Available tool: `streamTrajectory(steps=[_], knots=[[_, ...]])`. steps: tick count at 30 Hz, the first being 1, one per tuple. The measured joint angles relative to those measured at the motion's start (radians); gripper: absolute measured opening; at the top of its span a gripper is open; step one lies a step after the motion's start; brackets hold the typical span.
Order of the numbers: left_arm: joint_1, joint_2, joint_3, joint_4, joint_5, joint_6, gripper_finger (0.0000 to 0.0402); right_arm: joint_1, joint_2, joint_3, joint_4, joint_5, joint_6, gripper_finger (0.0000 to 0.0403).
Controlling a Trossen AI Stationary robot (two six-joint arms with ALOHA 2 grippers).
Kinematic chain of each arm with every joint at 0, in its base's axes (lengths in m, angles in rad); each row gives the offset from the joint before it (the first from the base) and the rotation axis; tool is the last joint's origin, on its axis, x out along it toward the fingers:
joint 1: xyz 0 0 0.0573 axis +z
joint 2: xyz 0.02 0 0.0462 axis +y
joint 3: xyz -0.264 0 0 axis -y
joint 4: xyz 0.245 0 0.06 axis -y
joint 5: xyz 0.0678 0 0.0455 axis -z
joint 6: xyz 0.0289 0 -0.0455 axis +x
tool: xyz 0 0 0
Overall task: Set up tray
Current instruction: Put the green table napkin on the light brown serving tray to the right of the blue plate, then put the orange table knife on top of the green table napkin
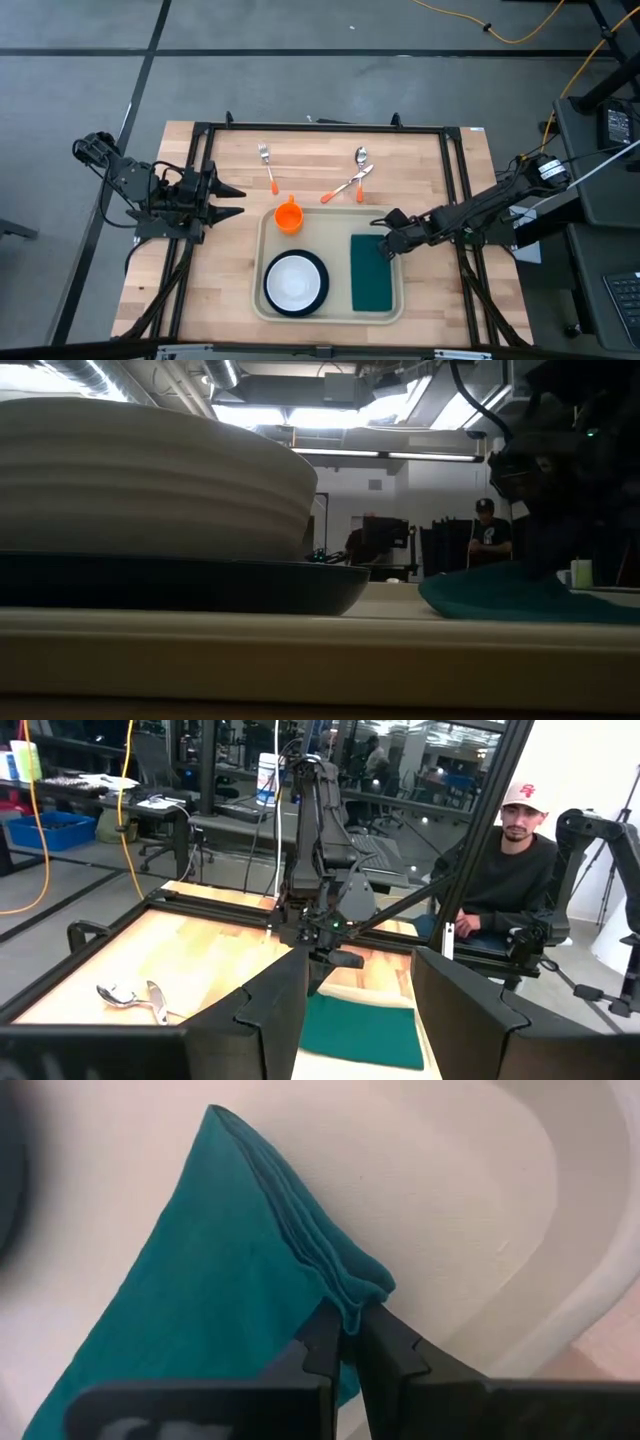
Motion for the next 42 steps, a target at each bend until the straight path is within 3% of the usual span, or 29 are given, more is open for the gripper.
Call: streamTrajectory(steps=[30, 42], knots=[[0.000, 0.000, 0.000, 0.000, 0.006, -0.008, 0.0173, -0.023, 0.000, 0.000, 0.028, -0.018, -0.014, 0.0136], [0.000, 0.002, 0.000, 0.000, 0.006, -0.008, 0.0173, -0.023, 0.000, 0.021, -0.073, -0.036, 0.069, 0.0171]])
